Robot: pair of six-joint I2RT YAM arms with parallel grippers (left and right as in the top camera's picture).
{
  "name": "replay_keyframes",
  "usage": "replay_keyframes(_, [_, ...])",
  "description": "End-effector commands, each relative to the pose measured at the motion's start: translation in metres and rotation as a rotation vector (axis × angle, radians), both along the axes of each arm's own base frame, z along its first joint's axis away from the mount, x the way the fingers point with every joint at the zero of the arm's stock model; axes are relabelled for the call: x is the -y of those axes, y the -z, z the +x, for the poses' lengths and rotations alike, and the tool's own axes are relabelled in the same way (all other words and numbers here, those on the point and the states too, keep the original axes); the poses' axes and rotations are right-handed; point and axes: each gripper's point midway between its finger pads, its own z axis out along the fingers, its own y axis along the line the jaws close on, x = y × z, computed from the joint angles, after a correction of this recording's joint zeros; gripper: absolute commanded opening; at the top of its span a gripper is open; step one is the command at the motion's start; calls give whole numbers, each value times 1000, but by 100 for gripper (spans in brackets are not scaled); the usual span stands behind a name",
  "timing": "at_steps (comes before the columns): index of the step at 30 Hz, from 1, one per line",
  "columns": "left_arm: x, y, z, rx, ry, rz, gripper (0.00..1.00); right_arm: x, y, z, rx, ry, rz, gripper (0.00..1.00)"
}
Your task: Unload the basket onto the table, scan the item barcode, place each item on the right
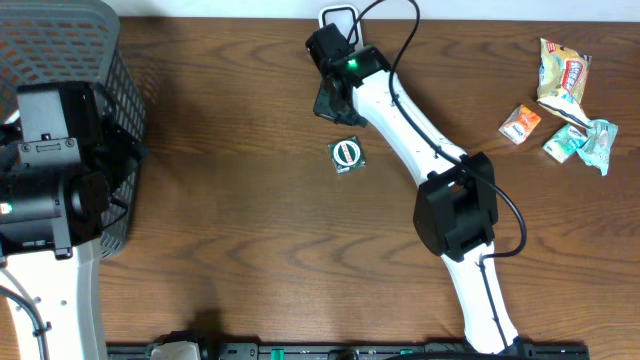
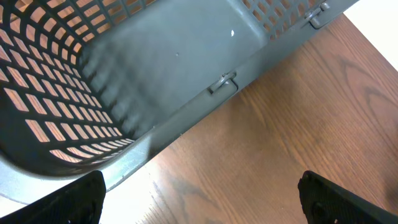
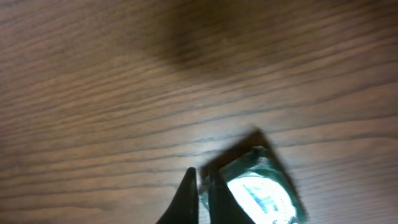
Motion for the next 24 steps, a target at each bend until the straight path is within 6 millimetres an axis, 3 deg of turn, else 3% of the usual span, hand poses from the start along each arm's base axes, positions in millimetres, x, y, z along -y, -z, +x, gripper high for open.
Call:
replay_keyframes(1, [-3,2,-2,-5,-21,2,98,-10,6,-10,-11,20,13,1])
replay_keyframes(7, [-3,2,-2,-5,-20,2,97,-17,42,-27,-48,-8,-12,1])
replay_keyframes(10, [-3,2,-2,-5,-20,2,98,2,56,-43,-103,0,-95,1])
replay_keyframes(14, [-3,2,-2,-5,-20,2,98,20,48,-59,-163,-64,-172,1])
replay_keyframes(19, [-3,2,-2,-5,-21,2,98,40,14,-79,-216,-298,-248,1])
replay_keyframes(24, [-3,2,-2,-5,-20,2,98,51,-19,-94,-233,-315,-235,1])
